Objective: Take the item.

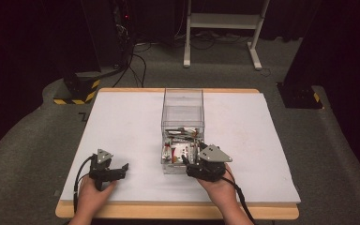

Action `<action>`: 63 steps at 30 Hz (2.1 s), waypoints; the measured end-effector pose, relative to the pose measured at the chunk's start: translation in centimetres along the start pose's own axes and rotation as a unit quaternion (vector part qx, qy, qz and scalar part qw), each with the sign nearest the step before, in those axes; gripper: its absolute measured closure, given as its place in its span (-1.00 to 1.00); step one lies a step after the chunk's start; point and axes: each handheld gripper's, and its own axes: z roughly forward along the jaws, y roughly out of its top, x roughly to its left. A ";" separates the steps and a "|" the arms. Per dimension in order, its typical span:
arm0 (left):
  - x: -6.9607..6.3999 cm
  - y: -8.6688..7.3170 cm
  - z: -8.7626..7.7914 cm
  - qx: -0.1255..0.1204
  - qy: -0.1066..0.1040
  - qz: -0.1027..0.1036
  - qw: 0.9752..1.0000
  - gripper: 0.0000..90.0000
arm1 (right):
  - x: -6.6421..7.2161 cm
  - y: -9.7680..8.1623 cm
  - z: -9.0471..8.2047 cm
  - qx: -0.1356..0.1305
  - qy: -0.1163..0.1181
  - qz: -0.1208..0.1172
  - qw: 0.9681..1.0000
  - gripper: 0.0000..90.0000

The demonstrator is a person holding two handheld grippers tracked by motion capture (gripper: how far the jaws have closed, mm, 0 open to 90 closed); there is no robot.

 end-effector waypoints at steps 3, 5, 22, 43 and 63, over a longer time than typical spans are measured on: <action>0.0 0.0 0.0 0.000 0.000 -0.001 1.000 -0.69 | 0.0 0.0 0.1 0.000 0.001 0.003 1.000 -0.35; 0.0 0.0 0.0 0.000 0.000 -0.001 1.000 -0.69 | -0.1 0.0 0.1 0.000 0.003 0.004 1.000 -0.30; 0.0 0.0 0.0 -0.001 0.000 -0.001 1.000 -0.69 | -0.2 -0.2 -0.1 -0.004 -0.004 0.013 1.000 0.26; 0.0 0.0 0.0 0.000 0.000 -0.001 1.000 -0.69 | -0.4 -0.7 0.3 0.016 -0.019 0.025 0.999 0.63; 0.0 0.0 0.0 0.000 0.000 -0.001 1.000 -0.69 | -0.4 -0.5 -0.4 -0.001 -0.026 0.055 0.998 1.00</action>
